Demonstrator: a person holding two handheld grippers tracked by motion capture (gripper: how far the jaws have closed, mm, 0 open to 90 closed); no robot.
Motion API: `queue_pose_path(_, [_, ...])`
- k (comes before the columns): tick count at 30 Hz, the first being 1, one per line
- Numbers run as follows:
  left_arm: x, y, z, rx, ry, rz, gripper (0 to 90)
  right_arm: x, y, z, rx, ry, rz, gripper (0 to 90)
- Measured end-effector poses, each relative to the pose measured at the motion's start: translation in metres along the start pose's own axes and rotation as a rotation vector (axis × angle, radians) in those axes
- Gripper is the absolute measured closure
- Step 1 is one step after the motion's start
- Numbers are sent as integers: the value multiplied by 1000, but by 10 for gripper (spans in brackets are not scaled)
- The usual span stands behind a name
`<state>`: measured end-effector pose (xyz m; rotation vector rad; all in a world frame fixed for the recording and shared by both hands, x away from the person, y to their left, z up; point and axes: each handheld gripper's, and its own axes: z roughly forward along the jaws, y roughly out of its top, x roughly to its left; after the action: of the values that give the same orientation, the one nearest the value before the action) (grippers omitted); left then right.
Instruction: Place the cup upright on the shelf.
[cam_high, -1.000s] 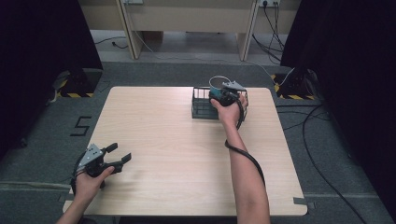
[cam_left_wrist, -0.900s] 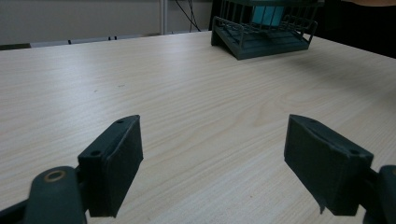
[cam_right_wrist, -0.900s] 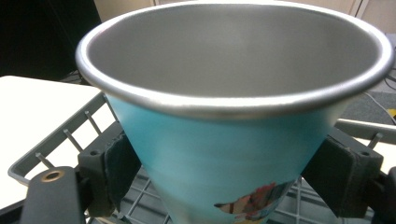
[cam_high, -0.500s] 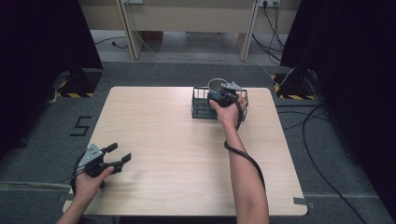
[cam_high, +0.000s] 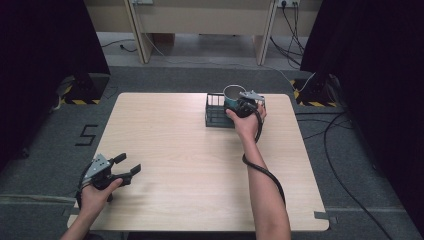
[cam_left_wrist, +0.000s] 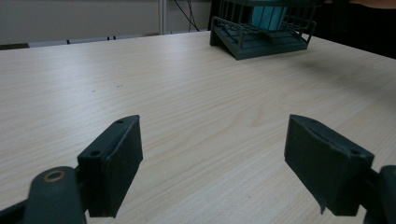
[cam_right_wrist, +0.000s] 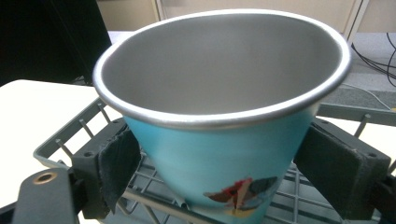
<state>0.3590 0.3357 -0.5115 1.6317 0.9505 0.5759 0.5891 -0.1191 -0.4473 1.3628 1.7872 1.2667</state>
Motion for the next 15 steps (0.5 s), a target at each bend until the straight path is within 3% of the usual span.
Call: queue_pose_path(15, [0,0,0,2,0,-1,188,1,-3,-20,1,18,8,157])
